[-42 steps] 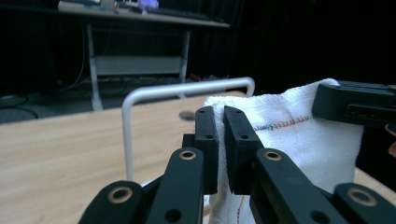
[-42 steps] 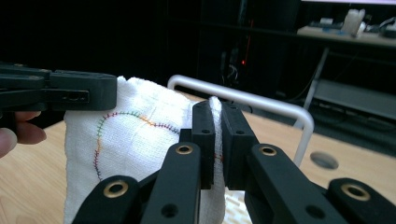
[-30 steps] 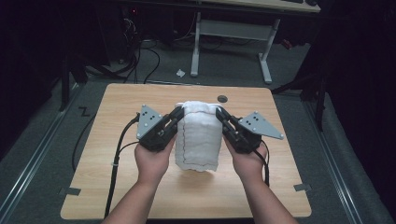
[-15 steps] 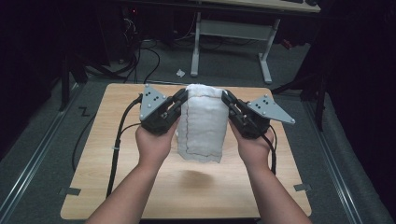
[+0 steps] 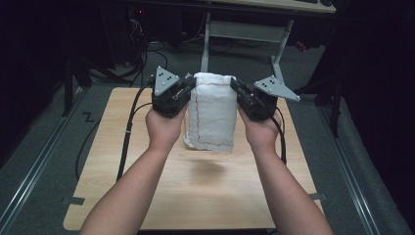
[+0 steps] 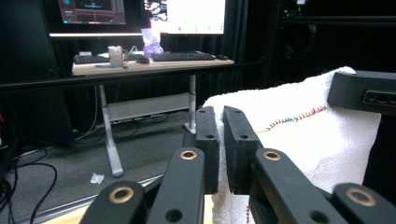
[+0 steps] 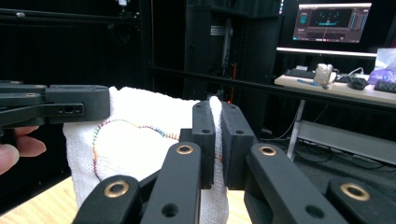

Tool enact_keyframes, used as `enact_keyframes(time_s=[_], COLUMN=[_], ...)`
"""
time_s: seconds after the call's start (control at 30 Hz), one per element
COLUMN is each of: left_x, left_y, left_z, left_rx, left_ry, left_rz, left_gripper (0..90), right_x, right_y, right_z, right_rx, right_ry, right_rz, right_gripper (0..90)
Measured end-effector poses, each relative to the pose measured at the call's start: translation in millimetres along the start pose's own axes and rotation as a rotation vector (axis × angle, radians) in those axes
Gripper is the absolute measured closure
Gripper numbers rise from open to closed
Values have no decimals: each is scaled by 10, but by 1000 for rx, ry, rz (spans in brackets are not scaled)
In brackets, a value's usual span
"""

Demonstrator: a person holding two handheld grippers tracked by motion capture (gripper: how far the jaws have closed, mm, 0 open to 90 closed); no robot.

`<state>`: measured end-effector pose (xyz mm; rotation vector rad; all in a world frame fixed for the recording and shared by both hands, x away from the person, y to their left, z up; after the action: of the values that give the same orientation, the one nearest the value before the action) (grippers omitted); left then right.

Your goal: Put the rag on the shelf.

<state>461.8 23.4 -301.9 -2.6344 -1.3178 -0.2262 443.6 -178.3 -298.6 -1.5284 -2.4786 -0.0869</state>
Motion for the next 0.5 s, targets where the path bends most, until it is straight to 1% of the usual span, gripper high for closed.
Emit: enact_keyframes(time_s=[0.03, 0.07, 0.13, 0.17, 0.2, 0.23, 0.27, 0.3, 0.33, 0.37, 0.4, 0.43, 0.47, 0.5], left_x=[28, 55, 116, 148, 174, 196, 217, 230, 242, 260, 280, 305, 343, 343], left_y=[26, 51, 98, 123, 150, 178, 209, 238, 270, 303, 338, 376, 462, 462], left_z=[0, -1, -3, -7, -13, -18, -21, -21, -17, -9, 3, 17, 59, 59], left_rx=[1, 3, 1, 5, 6, 9, 15, 11, 18, 26, 30, 36, 48, 48], left_ry=[0, -1, -10, -14, -14, -9, -3, 5, 16, 20, 14, 12, 4, 4], left_rz=[-1, -4, -8, -9, -11, -14, -14, -12, -15, -19, -16, -18, -25, -25], left_gripper=[854, 854, 854, 854, 854, 854, 853, 853, 853, 852, 852, 852, 852, 851], right_x=[-17, -17, -39, -52, -52, -58, -84, -84, -103, -148, -173, -173, -221, -221], right_y=[40, 40, 121, 192, 192, 230, 311, 311, 349, 427, 469, 469, 551, 551], right_z=[-6, -6, -21, -41, -41, -48, -67, -67, -76, -81, -74, -74, -58, -58], right_rx=[-1, -1, 7, 8, 8, 9, 17, 17, 19, 24, 30, 30, 46, 46], right_ry=[7, 7, 7, 9, 9, 3, 4, 4, 8, 22, 26, 26, 35, 35], right_rz=[2, 2, 6, 1, 1, 6, 12, 12, 18, 20, 24, 24, 32, 32], right_gripper=[861, 861, 860, 861, 861, 860, 860, 860, 860, 860, 860, 860, 860, 860])
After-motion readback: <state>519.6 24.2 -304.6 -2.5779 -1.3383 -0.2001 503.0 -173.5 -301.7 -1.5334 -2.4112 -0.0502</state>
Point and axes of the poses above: each handheld gripper's, and its own axes: y roughly forward along the jaws, z roughly out of its underside, x roughly to its left, the point moved 4 cm from there along y, roughly forward along the jaws, and after that the axes turned 14 degrees about y, right-handed, at the moved point
